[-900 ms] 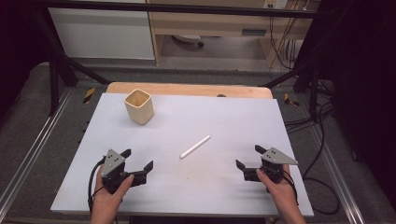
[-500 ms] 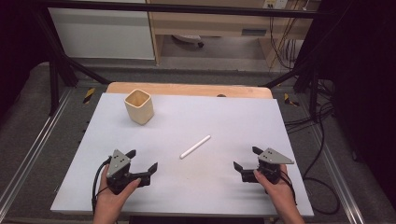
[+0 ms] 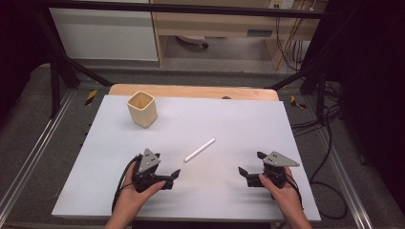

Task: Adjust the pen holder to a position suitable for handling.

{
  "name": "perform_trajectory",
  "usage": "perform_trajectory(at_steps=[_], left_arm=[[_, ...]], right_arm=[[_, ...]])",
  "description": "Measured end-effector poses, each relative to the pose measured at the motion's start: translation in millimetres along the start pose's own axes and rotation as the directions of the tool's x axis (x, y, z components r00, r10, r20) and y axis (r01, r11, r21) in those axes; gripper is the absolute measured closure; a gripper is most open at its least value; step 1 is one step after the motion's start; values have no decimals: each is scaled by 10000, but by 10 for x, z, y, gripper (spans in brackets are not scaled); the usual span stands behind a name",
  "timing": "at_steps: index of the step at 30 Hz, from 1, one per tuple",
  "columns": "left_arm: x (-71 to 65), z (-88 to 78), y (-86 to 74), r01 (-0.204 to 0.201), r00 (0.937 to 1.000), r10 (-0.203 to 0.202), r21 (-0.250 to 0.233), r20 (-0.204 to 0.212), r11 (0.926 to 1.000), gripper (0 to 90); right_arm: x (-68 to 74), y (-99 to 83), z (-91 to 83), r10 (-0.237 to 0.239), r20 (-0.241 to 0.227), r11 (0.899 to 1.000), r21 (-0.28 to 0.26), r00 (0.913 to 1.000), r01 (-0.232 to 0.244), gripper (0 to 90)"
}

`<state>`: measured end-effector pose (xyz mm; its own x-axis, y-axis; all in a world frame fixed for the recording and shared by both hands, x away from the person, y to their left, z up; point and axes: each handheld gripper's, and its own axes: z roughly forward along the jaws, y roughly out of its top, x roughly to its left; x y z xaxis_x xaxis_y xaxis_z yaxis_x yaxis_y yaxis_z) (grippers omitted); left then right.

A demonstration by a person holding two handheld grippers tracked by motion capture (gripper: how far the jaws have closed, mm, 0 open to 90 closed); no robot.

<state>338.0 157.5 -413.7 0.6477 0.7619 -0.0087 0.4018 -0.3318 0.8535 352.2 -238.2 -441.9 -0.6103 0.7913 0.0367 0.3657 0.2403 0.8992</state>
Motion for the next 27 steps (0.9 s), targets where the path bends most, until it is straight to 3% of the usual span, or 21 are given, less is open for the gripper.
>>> perform_trajectory(at_steps=[9,21,27], left_arm=[[-64,210,144,-513,9984,504,372,240,9980,96],[-69,460,263,-551,9979,521,795,392,9953,145],[-26,621,277,-451,9983,407,1121,411,9927,239]], right_arm=[[19,3,6,-83,-12,10000,42,10000,83,46],[27,6,14,-92,-147,9999,124,9998,94,48],[23,7,11,-94,-178,9998,165,9998,96,48]])
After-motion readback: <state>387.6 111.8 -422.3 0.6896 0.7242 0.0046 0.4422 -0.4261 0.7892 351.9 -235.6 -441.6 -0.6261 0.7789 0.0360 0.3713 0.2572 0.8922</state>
